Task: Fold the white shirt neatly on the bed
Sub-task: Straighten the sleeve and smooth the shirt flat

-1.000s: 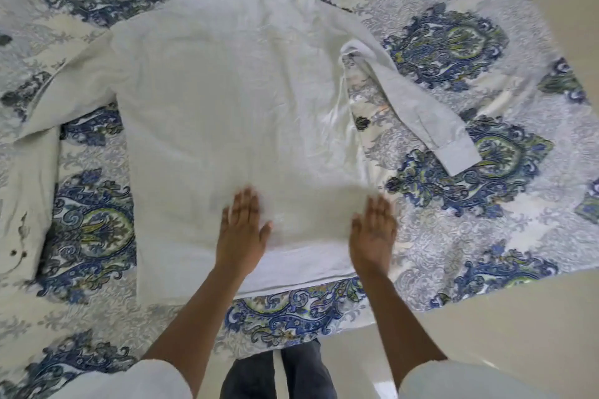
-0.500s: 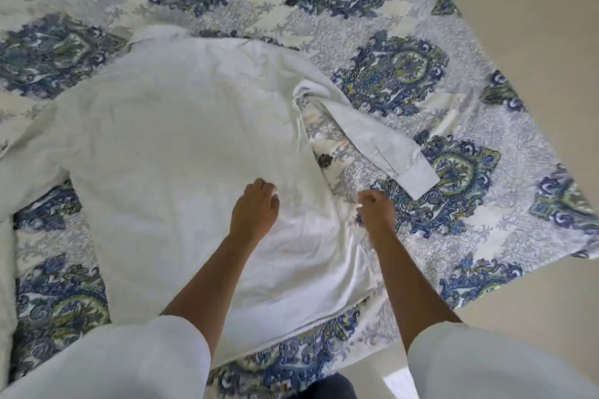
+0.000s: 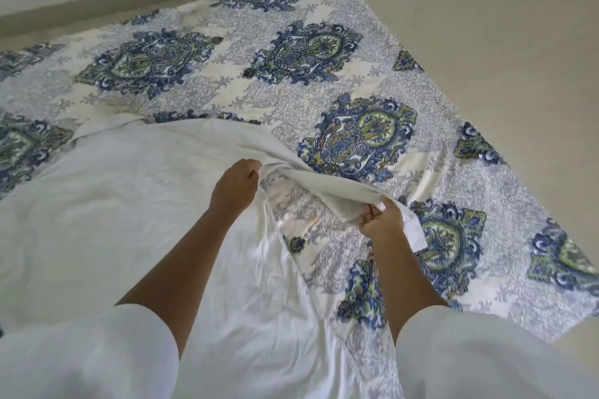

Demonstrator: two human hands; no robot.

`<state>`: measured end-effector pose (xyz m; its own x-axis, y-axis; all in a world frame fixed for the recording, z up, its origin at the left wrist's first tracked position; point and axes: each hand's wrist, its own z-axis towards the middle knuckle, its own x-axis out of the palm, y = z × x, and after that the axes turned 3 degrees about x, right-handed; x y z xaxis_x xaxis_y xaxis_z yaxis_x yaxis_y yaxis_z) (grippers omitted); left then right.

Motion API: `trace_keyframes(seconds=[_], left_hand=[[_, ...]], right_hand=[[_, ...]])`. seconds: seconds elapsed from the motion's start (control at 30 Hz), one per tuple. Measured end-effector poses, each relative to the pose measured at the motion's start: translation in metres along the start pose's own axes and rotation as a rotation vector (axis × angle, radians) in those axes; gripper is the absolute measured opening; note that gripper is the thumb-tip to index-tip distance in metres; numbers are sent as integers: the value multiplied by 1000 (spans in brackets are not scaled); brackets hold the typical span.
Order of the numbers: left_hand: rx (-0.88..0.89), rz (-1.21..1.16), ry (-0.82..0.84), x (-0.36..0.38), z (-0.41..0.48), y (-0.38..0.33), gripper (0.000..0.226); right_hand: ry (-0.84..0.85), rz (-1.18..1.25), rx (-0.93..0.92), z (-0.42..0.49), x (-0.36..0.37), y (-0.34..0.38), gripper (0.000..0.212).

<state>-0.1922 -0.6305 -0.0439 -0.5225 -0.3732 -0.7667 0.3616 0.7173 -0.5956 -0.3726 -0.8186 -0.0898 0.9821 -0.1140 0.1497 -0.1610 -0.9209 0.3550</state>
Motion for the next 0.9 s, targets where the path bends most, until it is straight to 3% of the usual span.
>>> trace_keyframes(seconds=[0.1,0.2,0.27,0.43,0.5,0.6,0.7,0.83,0.9], left_hand=[[63,65,5,4,40,-21,37],[119,125,50,16,81,-39,40],[128,167,123,23,102,-49,46],[53,198,135,31,133,-59,52],[27,265,205,38,138,-55,51],[-37,360,281,49,135,-45,47],[-7,395,268,62,137,-47,35],[48,372,314,70,141,-54,23],[44,374,296,72,141,-56,25]], right_hand=[[29,47,-63,-3,22,36,8],[223,186,-197,-17,47,73,37],[384,244,-234,-24,64,94,43],[617,269,-349,-21,91,147,18],[487,195,-350,0,77,154,17],[-18,-157,-227,47,40,142,7],[-241,-380,-197,73,31,145,6],[-650,-979,-658,63,47,168,65],[-646,-1202,-856,59,54,177,73]])
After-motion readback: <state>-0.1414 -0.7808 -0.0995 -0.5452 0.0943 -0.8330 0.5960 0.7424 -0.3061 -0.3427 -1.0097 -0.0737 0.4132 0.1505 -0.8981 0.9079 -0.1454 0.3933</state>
